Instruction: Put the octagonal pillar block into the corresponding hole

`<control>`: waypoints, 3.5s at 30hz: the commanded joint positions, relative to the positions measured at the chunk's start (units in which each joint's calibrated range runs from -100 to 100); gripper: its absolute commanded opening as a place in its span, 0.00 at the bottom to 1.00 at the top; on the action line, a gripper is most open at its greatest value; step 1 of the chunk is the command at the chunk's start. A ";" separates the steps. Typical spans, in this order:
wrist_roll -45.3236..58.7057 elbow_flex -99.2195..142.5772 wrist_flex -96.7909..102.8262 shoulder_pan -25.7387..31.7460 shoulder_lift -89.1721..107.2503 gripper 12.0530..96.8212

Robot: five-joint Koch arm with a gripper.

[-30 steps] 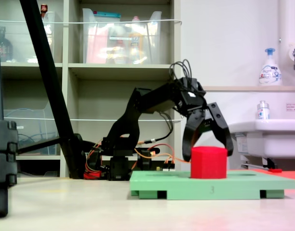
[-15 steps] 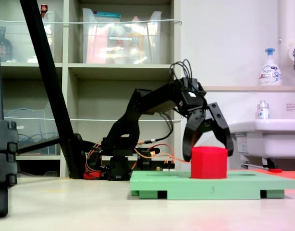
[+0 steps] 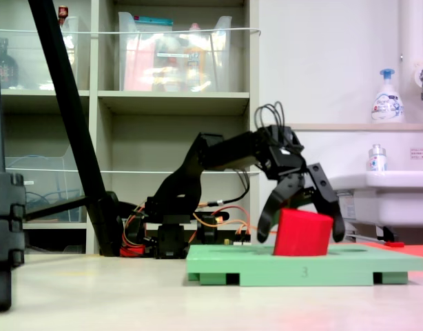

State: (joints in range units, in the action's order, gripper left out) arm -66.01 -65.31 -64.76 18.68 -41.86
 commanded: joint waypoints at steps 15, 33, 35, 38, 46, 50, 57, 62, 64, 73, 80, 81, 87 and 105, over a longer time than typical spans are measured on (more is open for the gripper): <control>-1.17 -1.49 0.48 1.56 1.36 0.94; 1.17 -3.18 -1.54 2.39 18.68 0.94; 2.05 -3.18 -1.64 2.30 22.45 0.93; 4.00 -3.18 -2.02 2.30 29.99 0.89; 26.72 -3.08 -23.21 0.10 66.44 0.63; 41.27 -2.88 -25.61 -2.98 78.87 0.63; 45.67 4.49 -26.96 -10.79 90.18 0.57; 52.41 74.18 19.74 -14.85 138.93 0.46; 54.02 88.24 28.21 -14.95 141.86 0.45; 57.48 138.89 64.32 -17.09 141.86 0.47; 62.03 165.31 83.29 -16.85 141.86 0.43; 62.03 165.31 83.20 -16.75 141.86 0.42; 62.08 165.31 69.14 -16.31 141.86 0.43; 61.98 165.31 66.35 -16.21 141.86 0.44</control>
State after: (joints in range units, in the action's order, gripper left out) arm -4.32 98.53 7.10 2.42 99.59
